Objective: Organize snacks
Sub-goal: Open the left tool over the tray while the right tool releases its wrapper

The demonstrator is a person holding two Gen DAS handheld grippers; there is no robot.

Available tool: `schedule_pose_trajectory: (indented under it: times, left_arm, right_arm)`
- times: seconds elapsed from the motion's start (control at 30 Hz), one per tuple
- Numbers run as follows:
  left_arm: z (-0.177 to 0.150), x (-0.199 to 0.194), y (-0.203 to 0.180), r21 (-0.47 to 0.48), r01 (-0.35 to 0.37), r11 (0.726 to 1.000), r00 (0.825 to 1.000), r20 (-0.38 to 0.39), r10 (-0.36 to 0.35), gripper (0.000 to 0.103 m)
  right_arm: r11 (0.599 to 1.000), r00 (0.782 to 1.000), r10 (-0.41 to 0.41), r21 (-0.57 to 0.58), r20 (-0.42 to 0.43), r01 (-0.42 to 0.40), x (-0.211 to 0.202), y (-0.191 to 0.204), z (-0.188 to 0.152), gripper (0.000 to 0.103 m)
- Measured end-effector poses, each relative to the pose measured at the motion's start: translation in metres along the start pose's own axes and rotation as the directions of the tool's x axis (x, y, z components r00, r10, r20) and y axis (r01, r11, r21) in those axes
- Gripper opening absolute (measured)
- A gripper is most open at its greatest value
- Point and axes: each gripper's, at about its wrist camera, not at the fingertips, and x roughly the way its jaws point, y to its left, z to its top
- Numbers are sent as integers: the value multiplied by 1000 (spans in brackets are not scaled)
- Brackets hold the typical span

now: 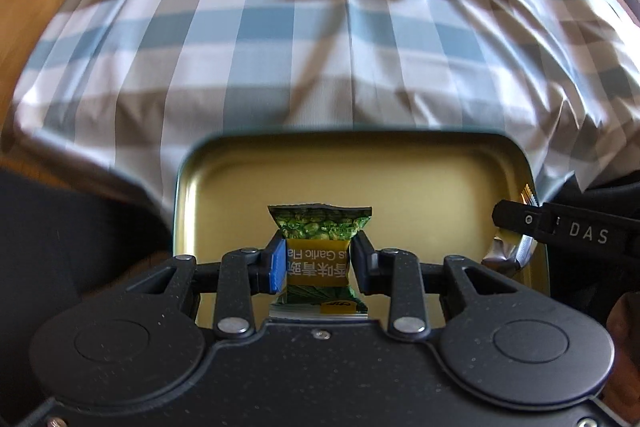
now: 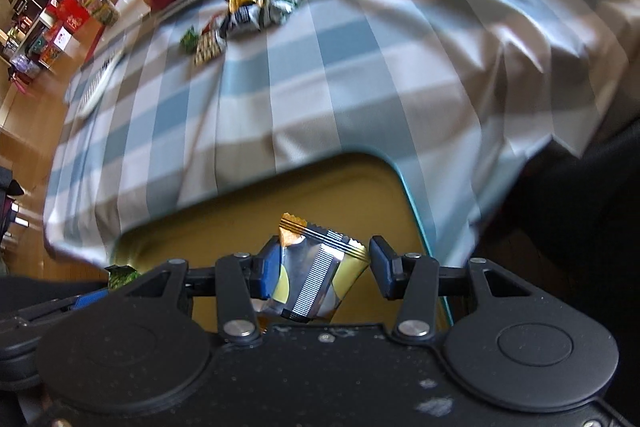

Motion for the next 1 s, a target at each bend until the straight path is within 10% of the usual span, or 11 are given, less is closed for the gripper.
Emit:
schedule_pose_trajectory:
  times: [1.0]
  left_arm:
    - [-38,1,21,-122,-103,987,995,-17,101,47]
  right_arm:
    - [994,998,-33,-109,-53,27,-2,4,-56,53]
